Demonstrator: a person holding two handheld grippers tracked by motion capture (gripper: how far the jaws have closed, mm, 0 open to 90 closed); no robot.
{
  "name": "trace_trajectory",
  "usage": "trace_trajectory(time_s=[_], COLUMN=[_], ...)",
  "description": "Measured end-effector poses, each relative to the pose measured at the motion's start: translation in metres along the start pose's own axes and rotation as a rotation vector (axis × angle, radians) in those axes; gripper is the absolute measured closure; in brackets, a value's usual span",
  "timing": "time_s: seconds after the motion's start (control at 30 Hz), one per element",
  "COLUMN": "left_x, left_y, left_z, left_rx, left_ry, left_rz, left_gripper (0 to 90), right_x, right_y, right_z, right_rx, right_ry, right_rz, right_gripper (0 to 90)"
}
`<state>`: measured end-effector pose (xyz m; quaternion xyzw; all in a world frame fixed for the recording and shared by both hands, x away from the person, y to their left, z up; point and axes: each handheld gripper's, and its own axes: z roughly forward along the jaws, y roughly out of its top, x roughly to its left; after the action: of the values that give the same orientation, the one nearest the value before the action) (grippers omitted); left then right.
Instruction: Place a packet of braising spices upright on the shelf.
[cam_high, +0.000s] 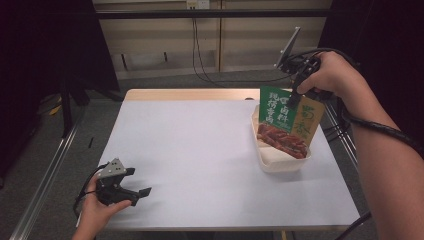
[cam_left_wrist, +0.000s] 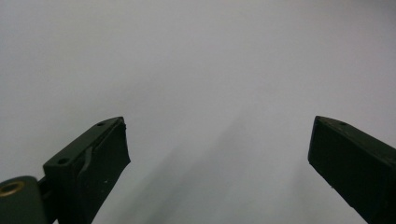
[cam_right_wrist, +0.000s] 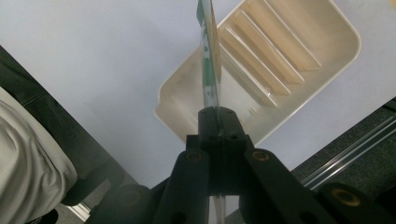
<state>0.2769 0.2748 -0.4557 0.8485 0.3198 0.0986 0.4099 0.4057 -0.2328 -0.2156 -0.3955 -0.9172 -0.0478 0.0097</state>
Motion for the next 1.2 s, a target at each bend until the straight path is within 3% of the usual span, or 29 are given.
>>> trace_trajectory(time_s=[1.2], left_x=[0.001], left_y=[0.001], left_z=[-0.002], left_rx=[-0.006], left_ry=[-0.002], left_rz=[-0.005], left_gripper=[4.9], right_x=[-0.004], right_y=[-0.003], right_z=[0.015], right_rx=[-0.038], right_ry=[0.008], right_rz=[0.021], right_gripper=[90.0])
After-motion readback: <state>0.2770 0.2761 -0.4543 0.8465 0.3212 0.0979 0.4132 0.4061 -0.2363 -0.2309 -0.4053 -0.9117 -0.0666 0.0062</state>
